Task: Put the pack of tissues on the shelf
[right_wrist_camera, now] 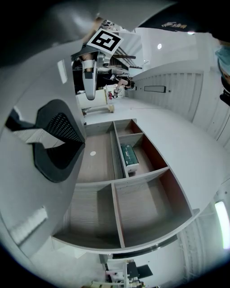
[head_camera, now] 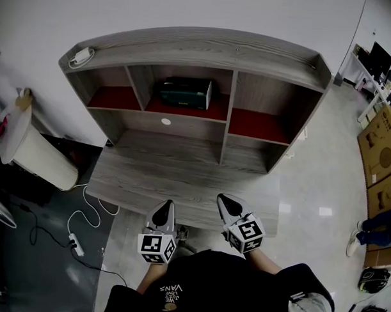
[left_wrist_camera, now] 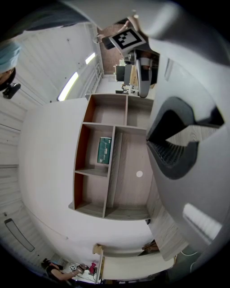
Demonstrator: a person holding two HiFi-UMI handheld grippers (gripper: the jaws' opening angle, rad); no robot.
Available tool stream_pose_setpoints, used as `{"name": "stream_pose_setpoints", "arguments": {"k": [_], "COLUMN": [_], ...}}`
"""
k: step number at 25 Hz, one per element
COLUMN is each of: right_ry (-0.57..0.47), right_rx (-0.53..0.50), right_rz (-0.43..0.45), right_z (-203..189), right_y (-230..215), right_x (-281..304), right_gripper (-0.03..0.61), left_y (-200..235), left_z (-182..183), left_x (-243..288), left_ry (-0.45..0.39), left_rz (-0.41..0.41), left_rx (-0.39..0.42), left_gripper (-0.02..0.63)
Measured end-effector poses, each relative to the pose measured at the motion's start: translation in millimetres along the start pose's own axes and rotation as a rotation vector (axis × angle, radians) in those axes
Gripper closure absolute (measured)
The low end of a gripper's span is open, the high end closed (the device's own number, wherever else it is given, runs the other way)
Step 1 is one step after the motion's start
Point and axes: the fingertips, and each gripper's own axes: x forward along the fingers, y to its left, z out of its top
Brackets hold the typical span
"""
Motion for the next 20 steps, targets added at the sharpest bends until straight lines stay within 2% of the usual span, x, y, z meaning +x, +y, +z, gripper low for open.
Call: {"name": "stream_pose_setpoints", "arguments": {"k": [20], "right_ry": [-0.013], "right_rx": [-0.001], "right_rz": [-0.009], "right_z": [2.2], "right_y": [-2.3], "right_x": [-2.7], "right_gripper": [0.574], "left_y": [-7.6], "left_z": [-3.0], "left_x": [-5.9], "left_ry": [-0.010], "left_rz": [0.006], "left_rx": [-0.011], "left_gripper": [0.561]}}
